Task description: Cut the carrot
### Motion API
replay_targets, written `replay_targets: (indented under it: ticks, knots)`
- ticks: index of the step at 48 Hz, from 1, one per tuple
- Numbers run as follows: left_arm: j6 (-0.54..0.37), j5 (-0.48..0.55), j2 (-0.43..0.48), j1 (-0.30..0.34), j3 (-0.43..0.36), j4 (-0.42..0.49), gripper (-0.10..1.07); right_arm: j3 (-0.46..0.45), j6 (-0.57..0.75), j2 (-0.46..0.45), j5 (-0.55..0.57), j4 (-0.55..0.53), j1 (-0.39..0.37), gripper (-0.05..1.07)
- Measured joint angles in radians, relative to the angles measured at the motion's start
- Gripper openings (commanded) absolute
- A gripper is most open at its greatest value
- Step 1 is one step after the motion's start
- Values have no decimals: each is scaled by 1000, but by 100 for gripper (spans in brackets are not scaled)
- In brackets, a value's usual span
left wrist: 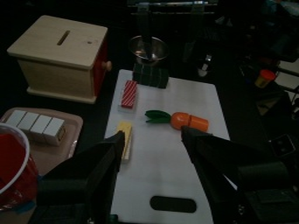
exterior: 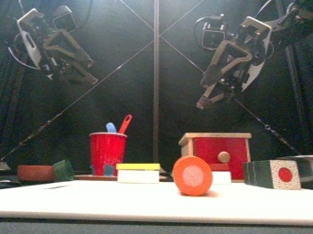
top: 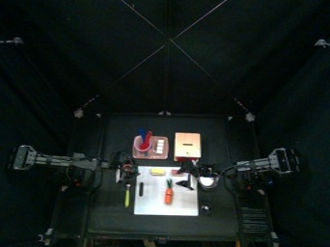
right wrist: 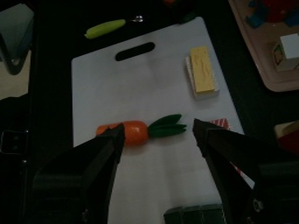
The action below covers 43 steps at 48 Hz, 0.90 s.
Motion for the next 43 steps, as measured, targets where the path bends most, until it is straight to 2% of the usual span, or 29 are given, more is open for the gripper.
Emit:
replay_targets:
  ticks: [12, 17, 20, 27, 38, 43]
  knots:
    - [2, 0, -2, 0, 2, 2, 90, -26, 2, 2, 9, 28, -11, 94]
    - [0, 0, 0, 0, 2, 0, 90, -77, 6, 6, 58, 67, -57, 94]
    - [2, 0, -2, 3, 2, 2, 90, -121, 11, 21, 127, 97, -104, 94]
    - [2, 0, 0, 11, 2, 3, 90, -281, 11, 104, 405, 115, -258, 94]
    - [2, 2, -2, 40, 2, 26, 90, -552, -15, 279, 678, 31, -442, 94]
    - [2, 0, 0, 58, 5, 28, 90, -719, -38, 393, 822, 23, -508, 94]
